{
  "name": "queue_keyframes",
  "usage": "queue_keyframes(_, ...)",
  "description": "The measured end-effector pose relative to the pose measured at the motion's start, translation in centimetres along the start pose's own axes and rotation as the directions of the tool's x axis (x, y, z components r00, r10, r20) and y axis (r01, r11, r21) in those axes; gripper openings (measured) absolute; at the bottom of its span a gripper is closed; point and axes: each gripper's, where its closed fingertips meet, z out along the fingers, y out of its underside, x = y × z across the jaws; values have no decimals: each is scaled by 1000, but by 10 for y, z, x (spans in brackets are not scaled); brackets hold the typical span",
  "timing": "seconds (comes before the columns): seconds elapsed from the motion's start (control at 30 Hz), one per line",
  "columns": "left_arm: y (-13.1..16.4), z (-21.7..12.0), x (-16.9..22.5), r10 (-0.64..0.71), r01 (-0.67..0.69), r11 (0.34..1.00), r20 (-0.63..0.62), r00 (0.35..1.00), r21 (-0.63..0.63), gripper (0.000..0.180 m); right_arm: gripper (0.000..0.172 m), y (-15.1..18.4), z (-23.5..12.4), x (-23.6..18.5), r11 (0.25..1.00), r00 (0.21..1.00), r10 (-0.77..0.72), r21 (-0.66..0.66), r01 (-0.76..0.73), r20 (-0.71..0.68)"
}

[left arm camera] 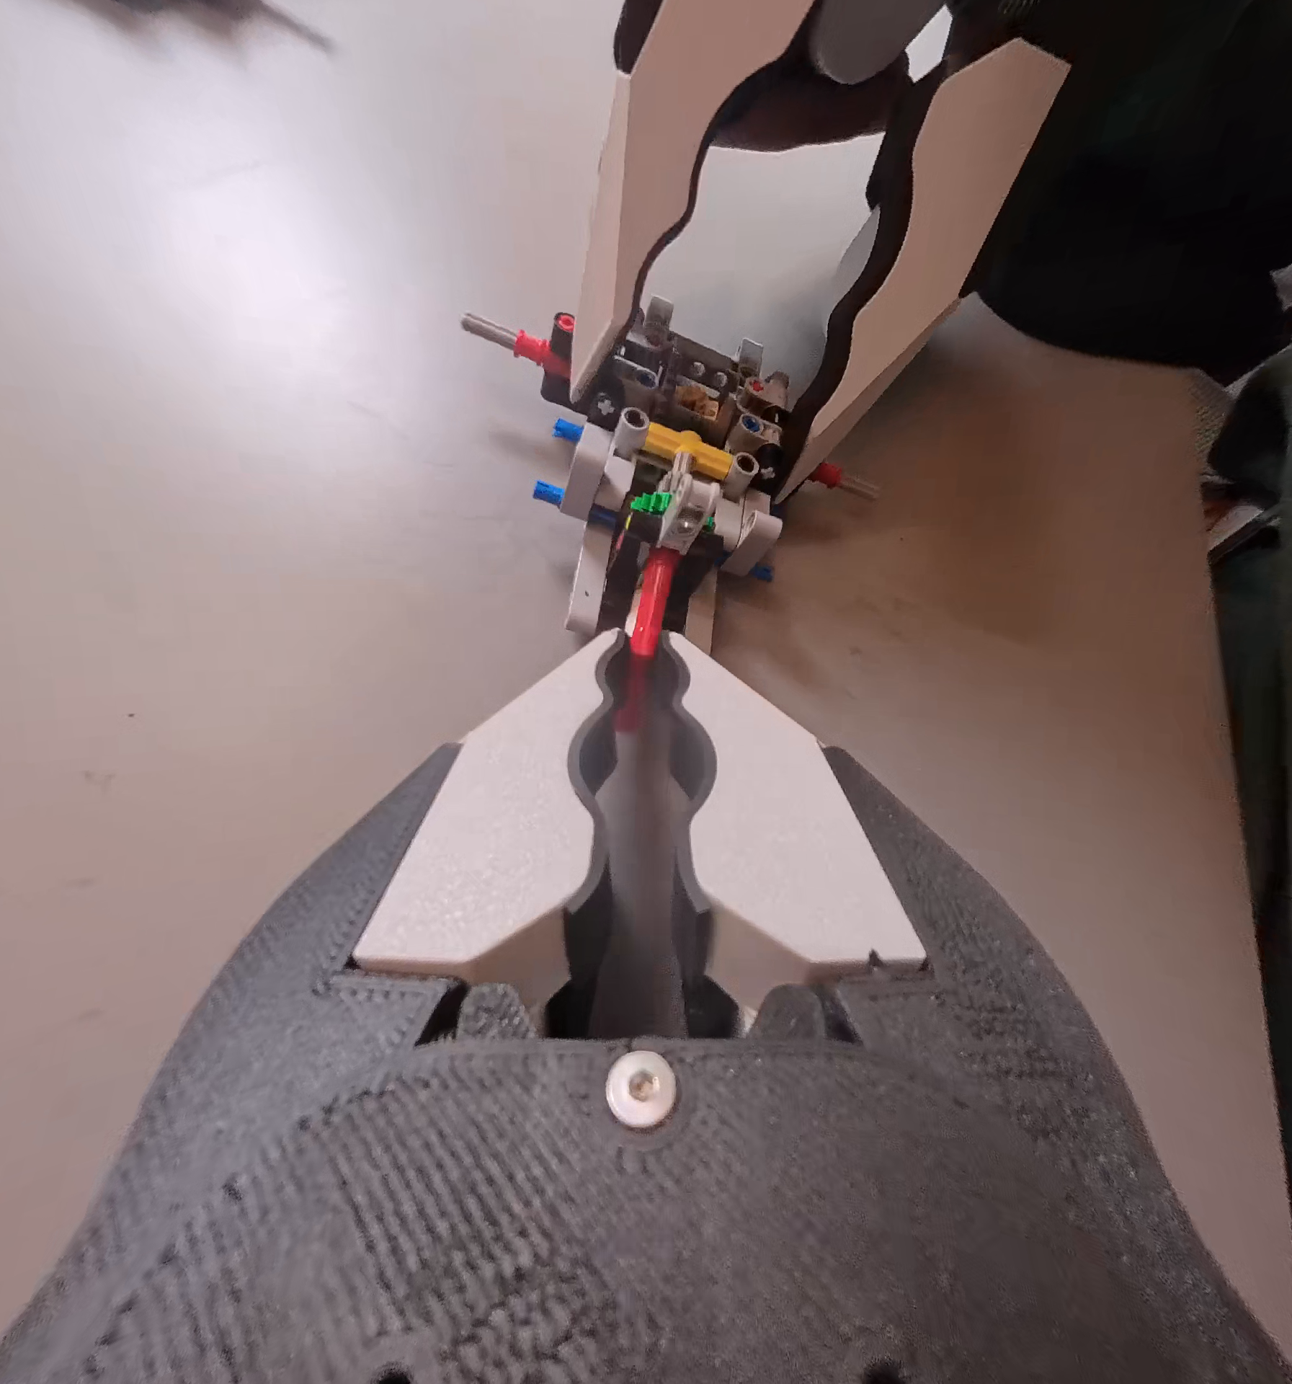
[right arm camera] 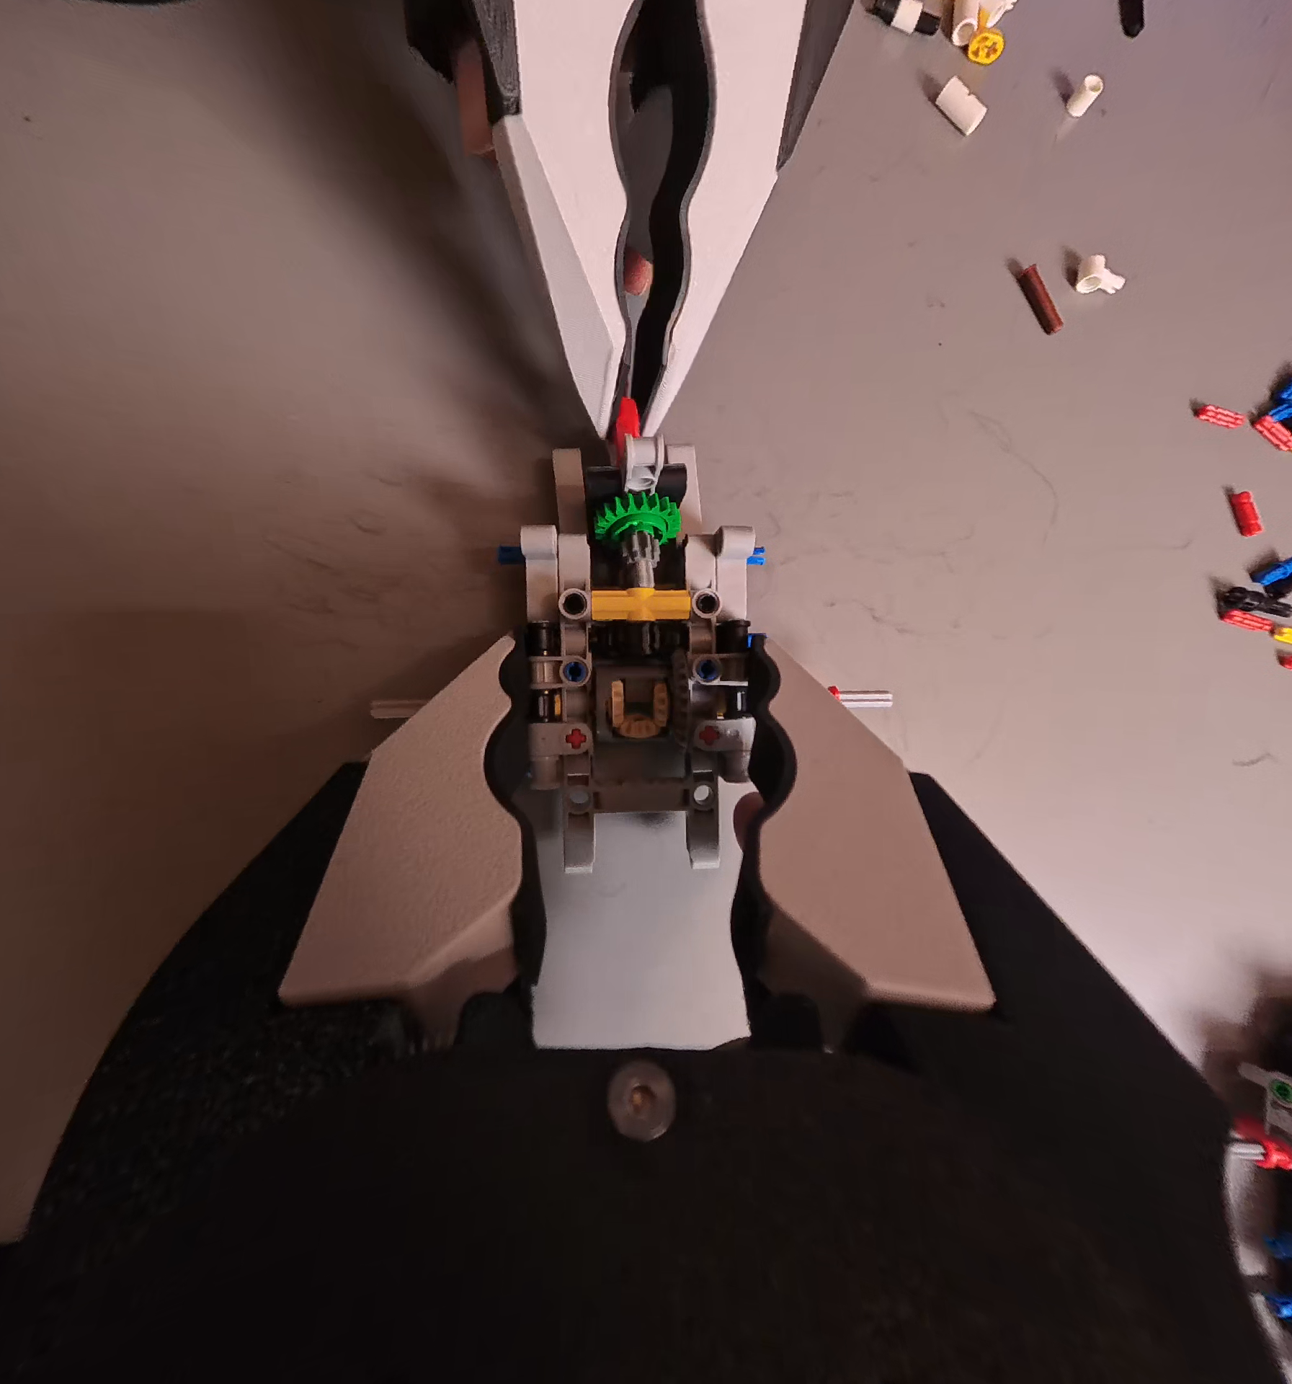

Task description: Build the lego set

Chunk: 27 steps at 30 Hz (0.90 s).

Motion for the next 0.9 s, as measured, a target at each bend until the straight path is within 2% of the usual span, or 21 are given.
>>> queue_keyframes(0.17, -4, -5, 6, -122, 128, 991, -113, 986, 50, 5, 57, -1, 0, -2, 1000, 1000, 2, 26, -3, 9)
queue_keyframes(0.27, -8, -8, 7, -138, 153, 984, -148, 979, 93, 6, 57, -2, -1, -2, 999, 1000, 13, 41, -13, 15)
queue_keyframes(0.53, -7, -9, 8, 49, -45, 996, -43, 998, 74, 5, 56, -2, -1, -3, 998, 999, 32, 59, -34, 41)
queue_keyframes(0.9, -3, -9, 11, 121, -120, 992, -37, 992, 31, 5, 57, -3, 1, -6, 999, 999, -10, 31, 9, 35)
